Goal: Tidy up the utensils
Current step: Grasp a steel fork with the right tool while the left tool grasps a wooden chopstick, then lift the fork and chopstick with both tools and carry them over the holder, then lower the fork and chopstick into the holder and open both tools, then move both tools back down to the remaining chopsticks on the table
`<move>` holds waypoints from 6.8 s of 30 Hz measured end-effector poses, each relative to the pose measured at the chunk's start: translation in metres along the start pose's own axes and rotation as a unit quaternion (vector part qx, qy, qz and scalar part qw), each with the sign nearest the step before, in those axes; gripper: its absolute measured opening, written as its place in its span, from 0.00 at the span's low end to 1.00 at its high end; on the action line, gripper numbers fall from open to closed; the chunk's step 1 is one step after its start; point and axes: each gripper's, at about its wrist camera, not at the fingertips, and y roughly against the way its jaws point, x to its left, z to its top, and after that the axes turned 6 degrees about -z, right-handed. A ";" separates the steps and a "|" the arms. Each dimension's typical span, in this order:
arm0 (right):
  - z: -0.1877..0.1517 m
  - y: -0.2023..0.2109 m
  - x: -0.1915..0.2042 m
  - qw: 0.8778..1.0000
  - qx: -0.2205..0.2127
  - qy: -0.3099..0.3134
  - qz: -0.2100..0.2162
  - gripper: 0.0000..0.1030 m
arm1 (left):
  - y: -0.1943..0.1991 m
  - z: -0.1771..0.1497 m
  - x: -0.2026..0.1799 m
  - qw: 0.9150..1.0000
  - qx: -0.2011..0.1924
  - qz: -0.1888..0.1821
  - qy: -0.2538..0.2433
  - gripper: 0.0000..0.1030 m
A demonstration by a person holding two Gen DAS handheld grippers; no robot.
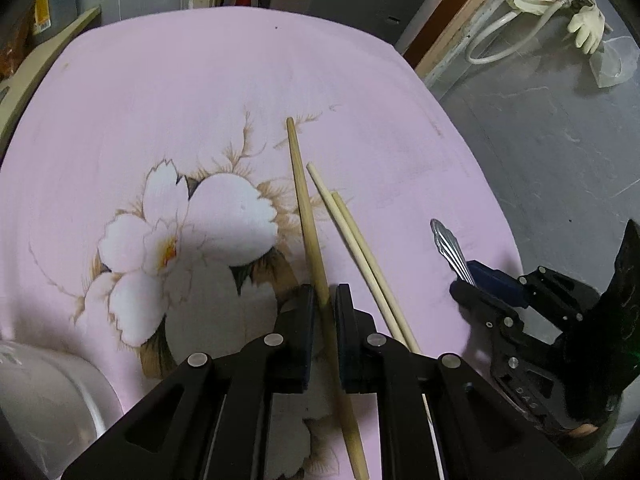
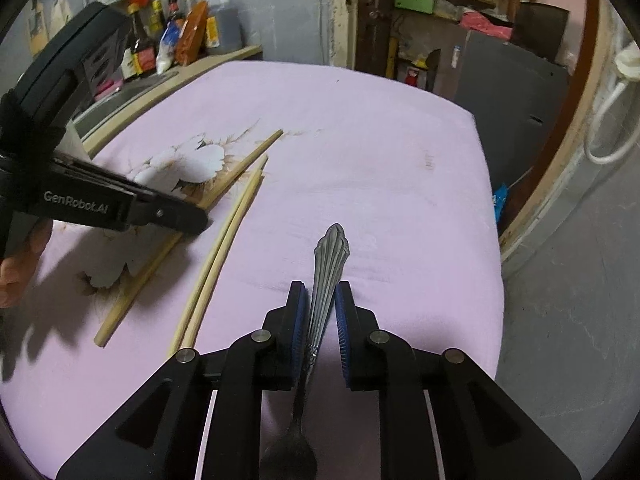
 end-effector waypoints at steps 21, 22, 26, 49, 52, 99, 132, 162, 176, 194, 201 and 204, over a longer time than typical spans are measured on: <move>-0.036 0.057 0.034 0.989 -0.144 0.010 -0.044 0.08 | 0.060 -0.091 -0.016 0.984 -0.177 -0.022 -0.010 0.04; -0.037 0.062 0.037 0.986 -0.157 0.011 -0.050 0.08 | 0.064 -0.096 -0.018 0.982 -0.190 -0.019 -0.015 0.04; -0.042 0.081 0.044 0.976 -0.209 0.007 -0.061 0.08 | 0.068 -0.105 -0.033 0.968 -0.248 -0.012 -0.031 0.04; -0.013 0.140 0.074 0.918 -0.390 -0.020 -0.064 0.08 | 0.127 -0.114 -0.030 0.890 -0.452 0.032 -0.042 0.04; -0.005 0.148 0.080 0.911 -0.408 -0.025 -0.053 0.08 | 0.140 -0.114 -0.024 0.883 -0.466 0.037 -0.041 0.04; 0.116 0.101 0.191 0.878 -0.455 -0.056 0.137 0.08 | 0.233 -0.116 0.132 0.755 -0.615 0.205 0.100 0.04; 0.082 0.066 0.193 0.918 -0.377 -0.015 0.120 0.10 | 0.171 -0.135 0.113 0.812 -0.536 0.214 0.086 0.06; 0.035 0.154 0.108 0.887 -0.448 -0.098 0.051 0.78 | 0.204 -0.148 0.039 0.831 -0.543 0.119 0.009 0.84; -0.006 0.179 0.054 0.886 -0.448 -0.117 -0.023 1.00 | 0.173 -0.142 -0.011 0.858 -0.506 0.066 -0.058 0.98; -0.044 0.127 0.009 0.950 -0.284 -0.104 -0.073 1.00 | 0.086 -0.126 -0.045 0.928 -0.341 0.095 -0.119 0.98; -0.045 0.092 0.007 0.977 -0.185 -0.090 -0.059 0.92 | 0.051 -0.108 -0.030 0.961 -0.245 0.108 -0.077 0.98; -0.044 0.079 0.011 0.984 -0.151 -0.076 -0.049 0.82 | 0.043 -0.103 -0.023 0.965 -0.228 0.111 -0.064 0.98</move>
